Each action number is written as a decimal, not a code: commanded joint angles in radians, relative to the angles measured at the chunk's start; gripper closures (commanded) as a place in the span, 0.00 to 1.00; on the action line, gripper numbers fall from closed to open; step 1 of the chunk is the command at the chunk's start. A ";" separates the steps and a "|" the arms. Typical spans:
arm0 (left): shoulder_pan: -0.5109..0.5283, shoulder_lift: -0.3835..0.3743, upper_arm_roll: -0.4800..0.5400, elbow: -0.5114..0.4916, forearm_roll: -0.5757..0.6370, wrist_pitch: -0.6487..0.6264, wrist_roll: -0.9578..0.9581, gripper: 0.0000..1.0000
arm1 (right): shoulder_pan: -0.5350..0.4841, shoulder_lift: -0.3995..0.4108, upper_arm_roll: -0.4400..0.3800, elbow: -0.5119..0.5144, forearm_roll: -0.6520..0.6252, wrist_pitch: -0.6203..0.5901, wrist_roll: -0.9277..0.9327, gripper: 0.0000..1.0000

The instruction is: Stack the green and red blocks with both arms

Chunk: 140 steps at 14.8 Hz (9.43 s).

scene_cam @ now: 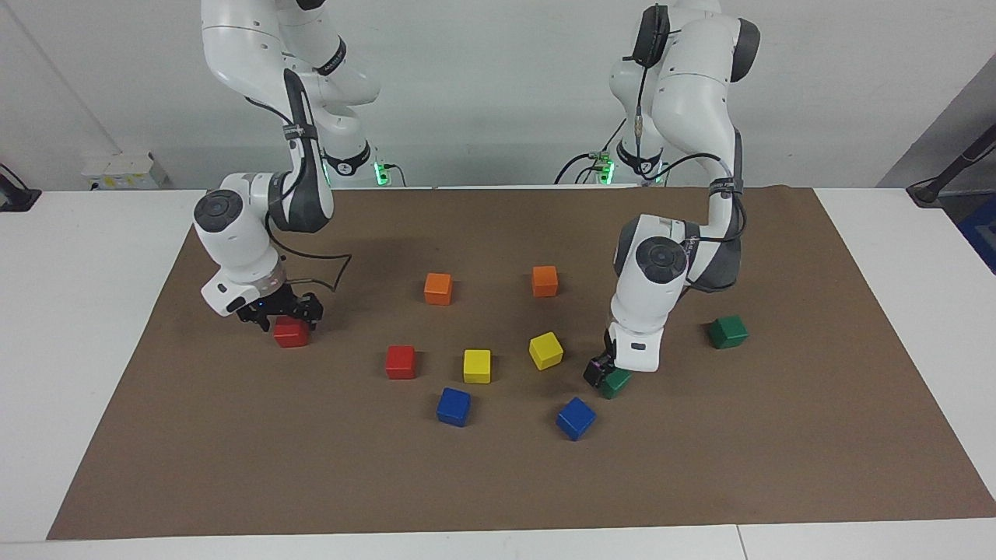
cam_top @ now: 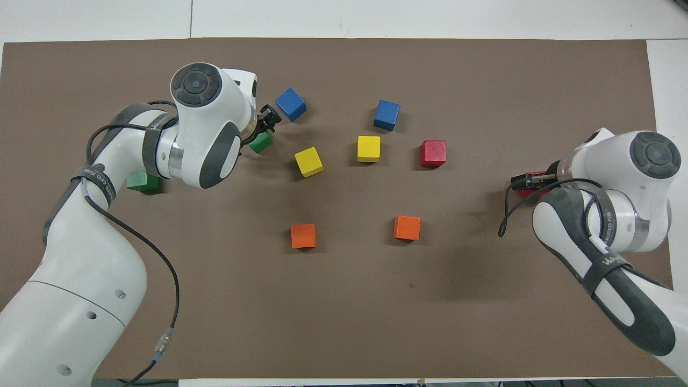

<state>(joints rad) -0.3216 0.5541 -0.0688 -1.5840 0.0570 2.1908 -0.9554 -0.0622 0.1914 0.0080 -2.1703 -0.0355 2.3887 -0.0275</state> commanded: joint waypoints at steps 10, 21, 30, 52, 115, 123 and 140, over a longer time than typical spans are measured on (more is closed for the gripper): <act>-0.013 -0.031 0.015 -0.053 0.018 0.049 -0.032 0.01 | 0.198 0.077 0.026 0.539 -0.015 -0.445 0.173 0.00; 0.012 -0.074 0.007 0.029 0.100 -0.198 0.074 1.00 | 0.308 0.273 0.027 0.728 -0.032 -0.422 0.307 0.00; 0.259 -0.326 0.009 -0.165 -0.016 -0.283 0.686 1.00 | 0.311 0.273 0.027 0.540 -0.021 -0.234 0.339 0.01; 0.392 -0.362 0.014 -0.347 -0.112 -0.092 0.903 1.00 | 0.323 0.281 0.029 0.400 -0.018 -0.079 0.409 0.49; 0.228 -0.553 0.147 -0.015 -0.037 -0.695 0.934 0.00 | -0.022 -0.104 0.027 -0.025 -0.020 -0.002 0.026 1.00; 0.233 -0.542 0.136 0.001 -0.045 -0.710 0.920 0.00 | -0.012 -0.112 0.027 -0.043 -0.020 -0.005 0.023 1.00; 0.420 -0.511 -0.039 0.027 -0.074 -0.726 0.917 0.00 | -0.022 -0.101 0.027 -0.037 -0.020 -0.005 0.008 1.00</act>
<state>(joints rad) 0.0840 0.0527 -0.0974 -1.5629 -0.0078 1.4903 -0.0339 -0.0713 0.0941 0.0314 -2.1967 -0.0594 2.3752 0.0214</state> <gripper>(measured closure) 0.000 0.454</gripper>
